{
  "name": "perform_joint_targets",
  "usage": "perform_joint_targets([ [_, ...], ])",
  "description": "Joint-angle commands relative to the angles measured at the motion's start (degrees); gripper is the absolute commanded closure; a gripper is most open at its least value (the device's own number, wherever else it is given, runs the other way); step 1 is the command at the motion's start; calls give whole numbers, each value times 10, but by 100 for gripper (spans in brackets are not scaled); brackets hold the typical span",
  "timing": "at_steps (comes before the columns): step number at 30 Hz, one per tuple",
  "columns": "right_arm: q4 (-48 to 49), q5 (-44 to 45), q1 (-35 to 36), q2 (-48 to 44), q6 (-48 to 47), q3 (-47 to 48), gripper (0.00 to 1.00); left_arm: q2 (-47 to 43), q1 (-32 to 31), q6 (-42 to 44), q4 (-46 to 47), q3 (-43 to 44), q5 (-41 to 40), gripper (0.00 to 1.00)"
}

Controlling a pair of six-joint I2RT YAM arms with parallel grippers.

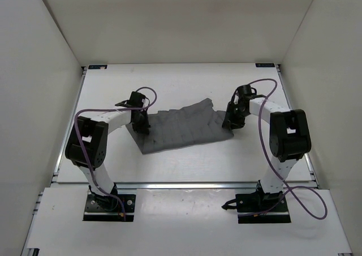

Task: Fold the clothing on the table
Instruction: Fold the skirt

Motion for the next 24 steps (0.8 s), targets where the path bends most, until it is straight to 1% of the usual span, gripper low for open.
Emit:
perform_joint_targets([
  [1,15,-8,8,23,2,10,61,13,-6,2,-5,14,4,100],
  [3,19,-18,16,23,5,10,66,19,-7,1,-4,14,11,100],
  [5,32,-36,14,30,11,12,78,28,-7,3,-1,11,20,100],
  [7,39,-44,15,33,19,21,88,32,-14,1,3,14,28,100],
  [8,32,-51,16,36,16,24,92,36,-16,1,6,13,31,100],
  [10,19,-50,8,37,13,46,95,45,-17,0,7,26,36,100],
  [11,13,-52,8,31,9,59,99,51,-23,0,8,35,42,100],
  [15,-13,-54,-8,9,-7,116,100,87,-40,-7,14,74,61,100],
  [18,-26,-87,-11,-1,-27,169,100,115,-62,-17,15,112,67,100],
  [19,-31,-98,-7,-6,-32,194,100,128,-69,-21,20,126,69,100],
  [20,-35,-88,-5,-8,-36,216,100,136,-75,-26,20,135,74,100],
  [22,-41,-88,21,-19,-38,238,100,144,-79,-36,30,151,84,100],
  [24,-38,-83,40,-33,-41,249,100,162,-81,-66,51,155,103,100],
])
